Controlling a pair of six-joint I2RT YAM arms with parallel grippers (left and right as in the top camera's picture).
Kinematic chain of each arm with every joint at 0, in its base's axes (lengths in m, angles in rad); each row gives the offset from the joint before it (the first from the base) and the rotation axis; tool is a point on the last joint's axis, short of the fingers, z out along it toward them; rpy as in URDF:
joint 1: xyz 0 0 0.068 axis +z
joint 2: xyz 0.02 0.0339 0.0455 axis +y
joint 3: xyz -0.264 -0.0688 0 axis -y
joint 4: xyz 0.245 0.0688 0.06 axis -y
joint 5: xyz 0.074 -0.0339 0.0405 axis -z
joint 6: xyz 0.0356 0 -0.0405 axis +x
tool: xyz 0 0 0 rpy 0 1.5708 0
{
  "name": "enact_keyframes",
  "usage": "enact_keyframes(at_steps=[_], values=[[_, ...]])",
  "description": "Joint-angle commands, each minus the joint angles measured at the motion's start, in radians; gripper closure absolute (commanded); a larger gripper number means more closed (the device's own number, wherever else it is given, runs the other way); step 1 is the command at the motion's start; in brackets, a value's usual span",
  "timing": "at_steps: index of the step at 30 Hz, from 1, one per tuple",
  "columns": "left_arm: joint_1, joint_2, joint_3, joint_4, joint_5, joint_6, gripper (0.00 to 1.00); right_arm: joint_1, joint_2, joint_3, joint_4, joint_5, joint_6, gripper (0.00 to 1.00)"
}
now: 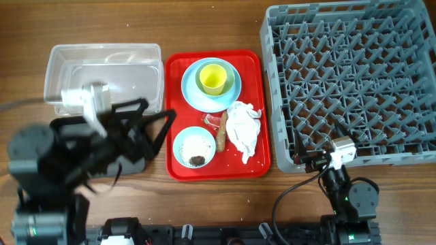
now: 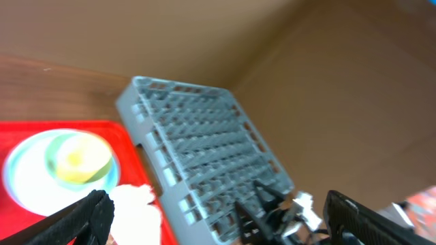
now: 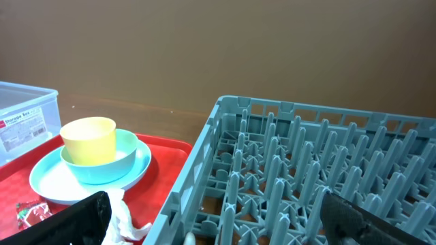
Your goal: Sort waste into correct bins and load items into the dishwasher rack
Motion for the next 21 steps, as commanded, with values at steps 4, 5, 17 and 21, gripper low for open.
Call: enact_keyframes(at_steps=[4, 5, 17, 21], values=[[-0.003, 0.182, 0.084, -0.079, 0.211, -0.028, 0.00, 0.006, -0.001, -0.001, 0.006, 0.001, 0.012, 0.00], [-0.003, 0.201, 0.084, -0.110, 0.211, -0.027, 0.00, 0.006, -0.001, -0.001, 0.006, 0.001, 0.012, 0.00], [-0.064, 0.303, 0.061, -0.511, -0.241, -0.021, 0.96, 0.006, -0.001, -0.001, 0.006, 0.001, 0.012, 0.00], [-0.179, 0.303, 0.008, -0.504, -0.408, -0.084, 0.96, 0.006, -0.001, -0.001, 0.006, 0.001, 0.012, 0.00]])
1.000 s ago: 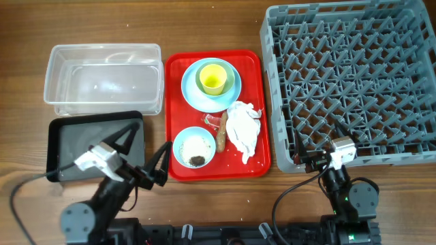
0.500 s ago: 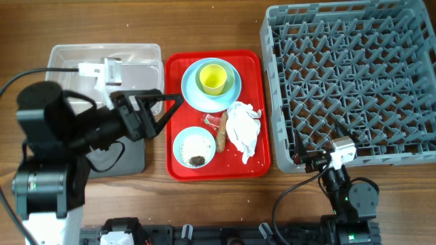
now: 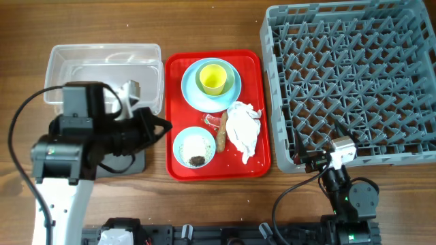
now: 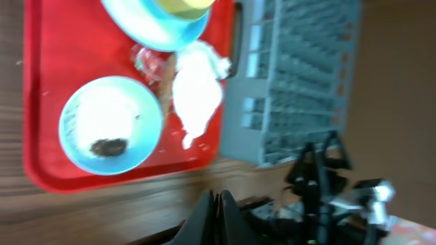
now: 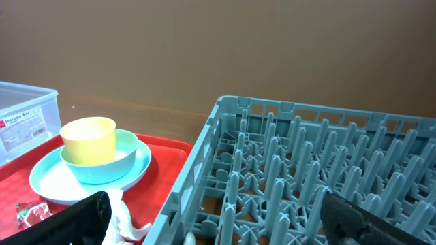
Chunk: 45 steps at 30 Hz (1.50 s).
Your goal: Sort waste into correct bins and load items into the dishwasher rack
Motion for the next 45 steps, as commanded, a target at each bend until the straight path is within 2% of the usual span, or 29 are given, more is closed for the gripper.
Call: enact_keyframes(at_steps=[1, 3, 9, 13, 14, 15, 16, 25, 30, 37, 42, 45], values=[[-0.104, 0.003, -0.056, 0.006, -0.272, -0.103, 0.96, 0.006, -0.001, -0.001, 0.006, 0.001, 0.012, 0.00], [-0.172, 0.006, -0.085, 0.027, -0.398, -0.199, 0.96, 0.006, -0.001, -0.001, 0.006, 0.001, 0.012, 0.00], [-0.403, 0.047, -0.145, 0.153, -0.634, -0.337, 0.94, 0.006, -0.001, -0.001, 0.006, 0.001, 0.012, 0.00], [-0.520, 0.165, -0.145, 0.213, -0.691, -0.362, 0.87, 0.006, -0.001, -0.001, 0.006, 0.001, 0.012, 0.00], [-0.540, 0.203, -0.145, 0.231, -0.691, -0.361, 0.83, 0.006, -0.001, -0.001, 0.006, 0.001, 0.012, 0.00], [-0.557, 0.243, -0.145, 0.249, -0.691, -0.361, 0.75, 0.006, -0.001, -0.001, 0.006, 0.001, 0.012, 0.00], [-0.568, 0.285, -0.145, 0.265, -0.691, -0.361, 0.73, 0.006, -0.001, -0.001, 0.006, 0.001, 0.012, 0.00], [-0.582, 0.498, -0.145, 0.385, -0.676, -0.365, 0.67, 0.006, -0.001, -0.001, 0.006, 0.001, 0.012, 0.00], [-0.582, 0.526, -0.145, 0.457, -0.661, -0.365, 0.67, 0.006, -0.001, -0.001, 0.006, 0.001, 0.012, 0.00], [-0.584, 0.534, -0.146, 0.469, -0.661, -0.374, 0.66, 0.006, -0.001, -0.001, 0.006, 0.001, 0.012, 0.00], [-0.595, 0.534, -0.174, 0.477, -0.666, -0.467, 0.70, 0.006, -0.001, -0.001, 0.006, 0.001, 0.012, 0.00], [-0.597, 0.534, -0.192, 0.484, -0.673, -0.474, 0.71, 0.006, -0.001, -0.001, 0.006, 0.001, 0.012, 0.00]])
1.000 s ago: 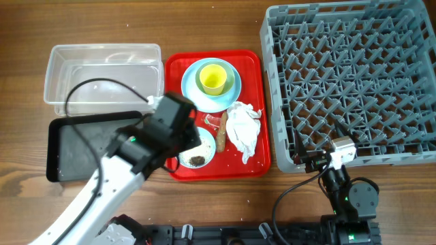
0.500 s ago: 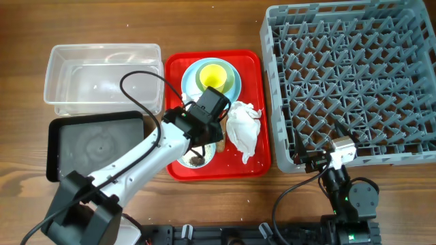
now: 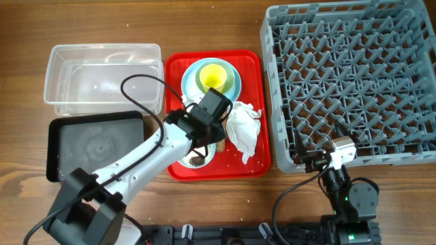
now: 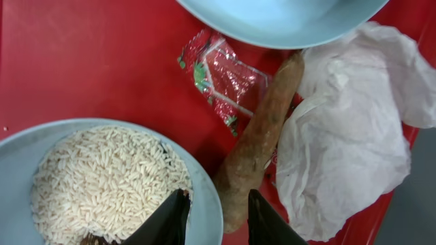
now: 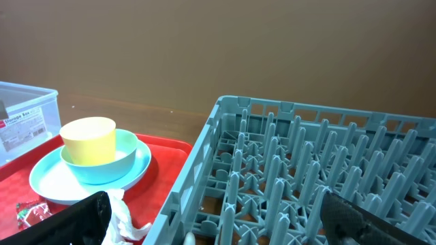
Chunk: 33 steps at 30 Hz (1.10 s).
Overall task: Sort waste into correct bins and load items into the dishwasher rack
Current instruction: 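Grasp the rim of the small blue rice bowl with the left gripper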
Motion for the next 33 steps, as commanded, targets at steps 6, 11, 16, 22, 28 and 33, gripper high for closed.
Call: enact_keyframes(at_steps=[6, 11, 16, 22, 28, 33], values=[[-0.012, 0.013, -0.034, 0.026, -0.007, -0.045, 0.71, 0.006, -0.001, -0.001, 0.006, 0.001, 0.012, 0.00], [-0.047, 0.022, -0.035, 0.050, -0.007, -0.045, 0.72, 0.006, -0.001, -0.001, 0.006, 0.001, 0.012, 0.00], [-0.066, 0.063, -0.035, 0.064, -0.018, -0.045, 0.71, 0.006, -0.001, -0.001, 0.006, 0.001, 0.012, 0.00], [-0.066, 0.091, -0.035, 0.064, -0.027, -0.044, 0.71, 0.006, -0.001, -0.001, 0.006, 0.001, 0.012, 0.00], [-0.066, 0.091, -0.035, 0.064, -0.045, -0.044, 0.76, 0.006, -0.001, -0.001, 0.006, 0.001, 0.012, 0.00], [-0.066, 0.091, -0.034, 0.064, -0.045, -0.044, 0.88, 0.006, -0.001, -0.001, 0.006, 0.001, 0.012, 0.00]])
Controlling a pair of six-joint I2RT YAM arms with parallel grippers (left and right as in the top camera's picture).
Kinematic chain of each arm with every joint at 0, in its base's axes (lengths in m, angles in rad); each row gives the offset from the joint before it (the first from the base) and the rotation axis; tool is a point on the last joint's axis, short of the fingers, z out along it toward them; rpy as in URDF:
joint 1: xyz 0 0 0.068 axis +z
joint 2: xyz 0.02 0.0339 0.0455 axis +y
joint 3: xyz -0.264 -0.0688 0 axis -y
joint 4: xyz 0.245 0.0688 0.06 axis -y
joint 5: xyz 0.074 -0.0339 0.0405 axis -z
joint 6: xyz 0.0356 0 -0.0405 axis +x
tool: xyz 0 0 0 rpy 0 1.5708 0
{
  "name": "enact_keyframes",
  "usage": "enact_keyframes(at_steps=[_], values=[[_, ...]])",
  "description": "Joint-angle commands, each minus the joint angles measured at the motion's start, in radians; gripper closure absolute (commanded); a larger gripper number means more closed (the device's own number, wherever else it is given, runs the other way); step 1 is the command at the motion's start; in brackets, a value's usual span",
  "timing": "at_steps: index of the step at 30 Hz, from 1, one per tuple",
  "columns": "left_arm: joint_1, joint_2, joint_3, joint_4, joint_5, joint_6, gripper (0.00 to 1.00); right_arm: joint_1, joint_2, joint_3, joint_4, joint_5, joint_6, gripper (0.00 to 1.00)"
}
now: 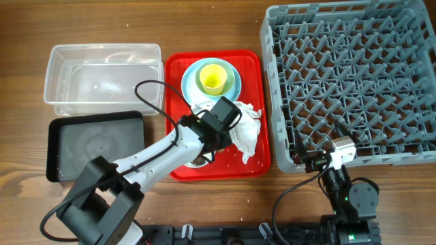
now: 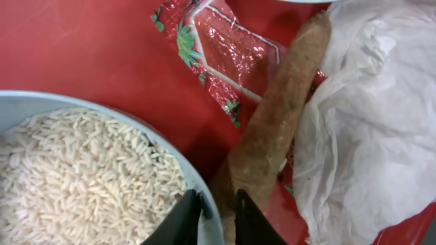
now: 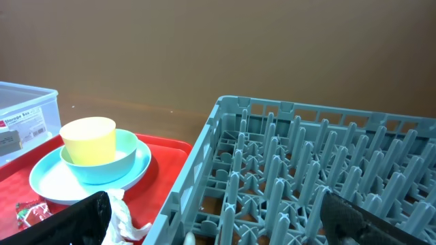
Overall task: Sort waste into correct bins and load items into the dishwasher rack
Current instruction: 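Grasp the rim of the small blue rice bowl with the left gripper, then carry the blue bowl left over the black tray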
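Observation:
My left gripper [image 2: 216,216] hangs low over the red tray [image 1: 174,102]. Its jaws stand a narrow gap apart. One finger is over the rim of the blue bowl of rice [image 2: 82,177], the other over the lower end of the brown food stick [image 2: 276,126]. Beside the stick lie a red wrapper [image 2: 218,51] and a crumpled white napkin [image 1: 246,129]. A yellow cup [image 1: 212,79] sits on a blue plate [image 1: 231,87] at the tray's far end. In the overhead view the left arm hides the stick and the wrapper. The right gripper [image 3: 214,207] rests wide open at the near edge of the grey dishwasher rack [image 1: 354,75].
A clear plastic bin [image 1: 102,75] stands at the far left, with a black tray bin [image 1: 92,146] in front of it. The right arm's base [image 1: 351,197] sits at the table's near edge below the rack.
The left gripper has come closer to the tray and shifted slightly toward the napkin. Its jaws stand closer together, now at the bowl rim and the stick's end. The right arm has not moved.
First the left arm was at the left over the black bin, jaws wide, its camera facing the rack. Then it tilted down toward the tray, jaws together. Later it hovered over the bowl and stick, jaws part open; now it is lower with a narrower gap.

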Motion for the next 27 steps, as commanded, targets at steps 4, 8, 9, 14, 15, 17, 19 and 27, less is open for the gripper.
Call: enact_keyframes(at_steps=[4, 8, 9, 14, 15, 17, 19, 27], values=[[-0.004, 0.010, -0.010, 0.004, -0.021, -0.006, 0.96, 0.006, -0.001, -0.001, 0.006, 0.001, 0.012, 0.00], [-0.004, 0.010, -0.010, 0.004, -0.056, 0.002, 0.96, 0.006, -0.001, -0.001, 0.006, 0.001, 0.012, 0.00], [-0.004, 0.008, -0.010, 0.004, -0.069, 0.002, 0.96, 0.006, -0.001, -0.001, 0.006, 0.001, 0.012, 0.00], [0.007, -0.031, -0.010, 0.003, -0.080, 0.002, 0.96, 0.006, -0.001, -0.001, 0.006, 0.001, 0.012, 0.00], [0.014, -0.046, -0.010, 0.002, -0.080, 0.006, 0.96, 0.006, -0.001, -0.001, 0.006, 0.001, 0.012, 0.00], [0.032, -0.079, -0.010, -0.012, -0.080, 0.008, 0.96, 0.006, -0.001, -0.001, 0.006, 0.001, 0.012, 0.00], [0.055, -0.113, -0.010, -0.021, -0.080, 0.060, 0.96, 0.006, -0.001, -0.001, 0.006, 0.001, 0.012, 0.00], [0.200, -0.307, -0.010, -0.108, -0.047, 0.134, 0.96, 0.006, -0.001, -0.001, 0.006, 0.001, 0.012, 0.00]])
